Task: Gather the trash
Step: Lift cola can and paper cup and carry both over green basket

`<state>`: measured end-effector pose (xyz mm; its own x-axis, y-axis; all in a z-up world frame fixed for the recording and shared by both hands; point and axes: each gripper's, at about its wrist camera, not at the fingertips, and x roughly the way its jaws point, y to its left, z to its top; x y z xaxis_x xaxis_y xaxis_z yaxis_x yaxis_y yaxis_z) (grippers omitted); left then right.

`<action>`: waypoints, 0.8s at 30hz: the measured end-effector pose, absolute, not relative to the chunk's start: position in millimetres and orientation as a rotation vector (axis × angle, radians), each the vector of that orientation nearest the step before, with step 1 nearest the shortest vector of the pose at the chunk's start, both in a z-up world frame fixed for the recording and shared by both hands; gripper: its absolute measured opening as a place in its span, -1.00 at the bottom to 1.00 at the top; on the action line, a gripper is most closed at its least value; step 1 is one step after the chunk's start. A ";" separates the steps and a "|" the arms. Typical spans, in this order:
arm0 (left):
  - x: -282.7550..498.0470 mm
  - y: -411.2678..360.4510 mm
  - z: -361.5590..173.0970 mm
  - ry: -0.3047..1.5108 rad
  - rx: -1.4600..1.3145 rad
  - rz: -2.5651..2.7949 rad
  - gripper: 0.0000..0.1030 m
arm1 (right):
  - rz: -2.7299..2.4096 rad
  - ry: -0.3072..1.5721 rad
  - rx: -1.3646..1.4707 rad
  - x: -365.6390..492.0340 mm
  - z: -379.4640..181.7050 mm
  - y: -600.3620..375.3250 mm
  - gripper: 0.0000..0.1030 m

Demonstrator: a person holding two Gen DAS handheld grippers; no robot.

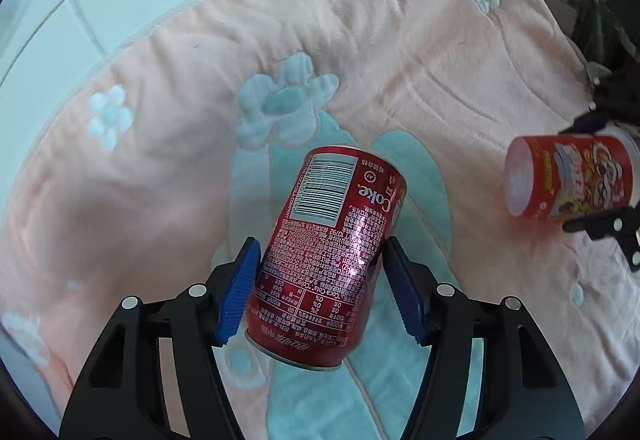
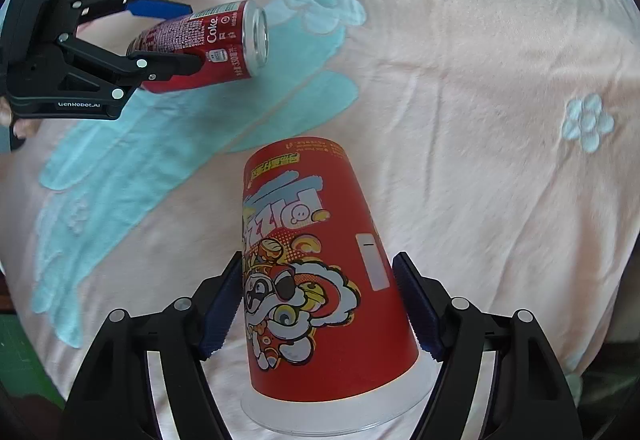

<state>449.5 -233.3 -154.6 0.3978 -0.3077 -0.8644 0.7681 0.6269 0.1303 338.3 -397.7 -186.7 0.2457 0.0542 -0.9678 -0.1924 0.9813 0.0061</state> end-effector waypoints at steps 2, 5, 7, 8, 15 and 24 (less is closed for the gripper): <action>440.5 -220.2 -145.8 0.929 0.531 -0.715 0.20 | 0.172 1.300 -0.092 329.3 -180.9 -389.9 0.37; 422.6 -204.5 -134.4 0.925 0.480 -0.696 0.19 | 0.184 1.276 -0.049 310.2 -172.2 -377.0 0.36; 408.4 -193.5 -128.5 0.926 0.449 -0.692 0.19 | 0.193 1.261 -0.027 296.5 -165.2 -366.2 0.36; 402.1 -188.6 -125.5 0.921 0.439 -0.684 0.19 | 0.193 1.257 -0.023 292.6 -161.7 -361.7 0.36; 361.5 -137.0 -106.4 0.897 0.354 -0.678 0.18 | 0.159 1.216 0.034 244.5 -142.6 -317.9 0.36; 312.2 -72.0 -73.8 0.832 0.325 -0.692 0.17 | 0.099 1.168 0.099 188.8 -120.9 -256.5 0.35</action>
<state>312.2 -72.0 -73.8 0.4739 -0.4325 -0.7671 0.6755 0.7374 0.0016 188.8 -256.5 -120.9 0.3889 0.1289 -0.9122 -0.0260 0.9913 0.1290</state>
